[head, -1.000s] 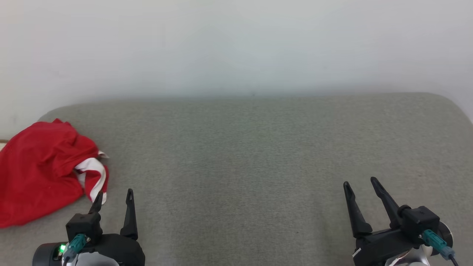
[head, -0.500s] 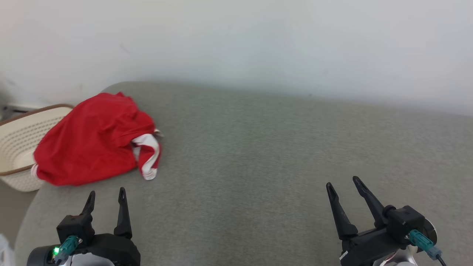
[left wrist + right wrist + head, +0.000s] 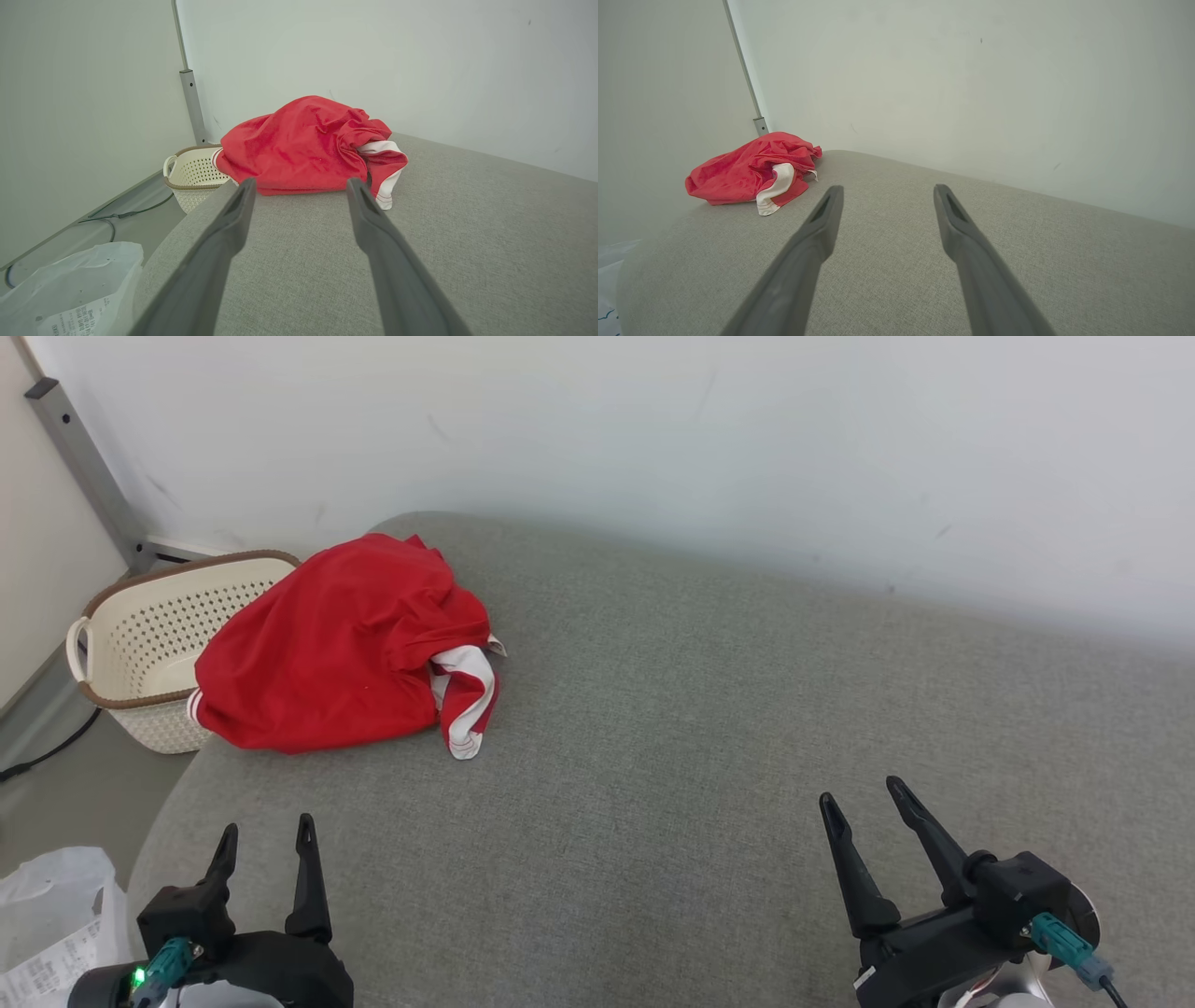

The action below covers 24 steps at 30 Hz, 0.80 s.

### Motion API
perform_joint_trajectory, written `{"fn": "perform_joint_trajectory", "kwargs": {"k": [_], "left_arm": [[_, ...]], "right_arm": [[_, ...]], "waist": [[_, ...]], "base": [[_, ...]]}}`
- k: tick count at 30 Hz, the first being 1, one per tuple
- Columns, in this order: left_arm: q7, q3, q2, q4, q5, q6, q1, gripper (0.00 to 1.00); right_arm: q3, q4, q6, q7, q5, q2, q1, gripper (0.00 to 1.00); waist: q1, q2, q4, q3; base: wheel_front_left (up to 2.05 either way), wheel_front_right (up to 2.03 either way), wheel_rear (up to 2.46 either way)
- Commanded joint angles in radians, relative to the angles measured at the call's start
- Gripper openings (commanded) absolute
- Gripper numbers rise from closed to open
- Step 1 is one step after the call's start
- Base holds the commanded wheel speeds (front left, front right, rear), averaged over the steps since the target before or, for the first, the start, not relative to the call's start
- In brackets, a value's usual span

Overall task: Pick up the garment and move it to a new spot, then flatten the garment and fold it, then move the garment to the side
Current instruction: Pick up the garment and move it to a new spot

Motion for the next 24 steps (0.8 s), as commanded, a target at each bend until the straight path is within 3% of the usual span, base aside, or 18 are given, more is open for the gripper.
{"fn": "perform_joint_trajectory", "kwargs": {"k": [1,18,24], "left_arm": [[-0.002,-0.001,0.008,-0.004,-0.009,0.005,0.001,1.0],[0.009,-0.01,0.023,-0.014,-0.022,0.004,-0.024,1.0],[0.095,-0.006,0.049,-0.075,-0.054,-0.047,-0.124,1.0]], "right_arm": [[-0.004,0.0,0.0,-0.004,0.001,-0.002,-0.005,1.0],[0.007,0.004,0.0,-0.005,0.008,-0.005,-0.008,1.0],[0.01,-0.013,0.0,0.006,0.005,-0.014,-0.021,1.0]], "waist": [[0.0,0.0,0.005,0.004],[0.0,0.0,0.008,0.016],[0.0,0.0,0.004,0.042]], "base": [[0.0,0.0,0.0],[0.0,0.0,0.0],[0.0,0.0,0.0]]}}
